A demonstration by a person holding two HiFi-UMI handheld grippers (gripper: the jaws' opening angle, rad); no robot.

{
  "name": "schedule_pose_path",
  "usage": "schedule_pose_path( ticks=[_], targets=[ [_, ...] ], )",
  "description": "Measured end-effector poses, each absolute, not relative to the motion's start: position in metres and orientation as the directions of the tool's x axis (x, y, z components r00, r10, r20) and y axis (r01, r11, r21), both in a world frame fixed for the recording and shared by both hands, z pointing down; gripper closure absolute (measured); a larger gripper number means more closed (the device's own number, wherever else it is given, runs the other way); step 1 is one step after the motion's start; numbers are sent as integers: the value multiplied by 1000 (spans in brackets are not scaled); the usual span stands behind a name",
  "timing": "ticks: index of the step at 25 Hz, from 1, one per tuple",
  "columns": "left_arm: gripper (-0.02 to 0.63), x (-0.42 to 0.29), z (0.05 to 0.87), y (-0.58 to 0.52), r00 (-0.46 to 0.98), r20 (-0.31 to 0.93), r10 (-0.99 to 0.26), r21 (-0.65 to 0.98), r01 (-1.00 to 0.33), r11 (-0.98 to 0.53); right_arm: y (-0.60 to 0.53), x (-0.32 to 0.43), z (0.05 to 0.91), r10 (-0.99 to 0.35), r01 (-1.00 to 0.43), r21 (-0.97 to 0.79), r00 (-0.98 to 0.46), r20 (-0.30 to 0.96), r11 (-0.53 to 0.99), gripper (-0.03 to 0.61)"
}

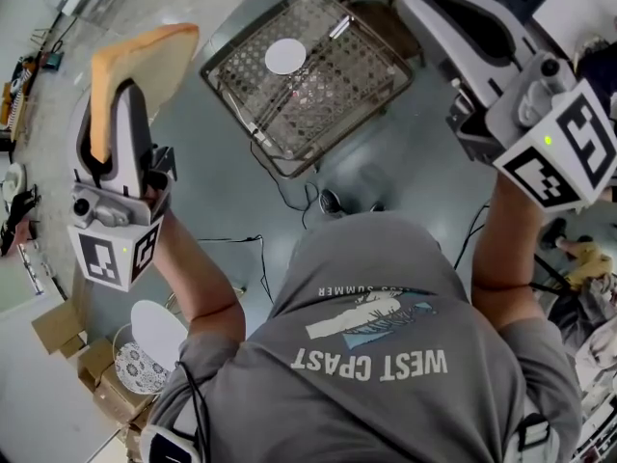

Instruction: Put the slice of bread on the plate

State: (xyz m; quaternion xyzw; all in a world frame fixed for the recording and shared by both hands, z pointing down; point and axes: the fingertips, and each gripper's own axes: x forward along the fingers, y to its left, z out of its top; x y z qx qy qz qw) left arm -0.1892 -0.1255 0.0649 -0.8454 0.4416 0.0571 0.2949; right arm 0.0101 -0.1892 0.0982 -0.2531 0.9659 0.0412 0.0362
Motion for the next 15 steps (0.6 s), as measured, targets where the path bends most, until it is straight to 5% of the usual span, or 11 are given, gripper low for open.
schedule_pose_path(
  ticks=[15],
  targets=[
    [522, -239, 80, -179, 634, -361, -684, -403, -767, -499, -226, -34, 111, -541, -544, 57, -839, -58, 837, 568]
  ],
)
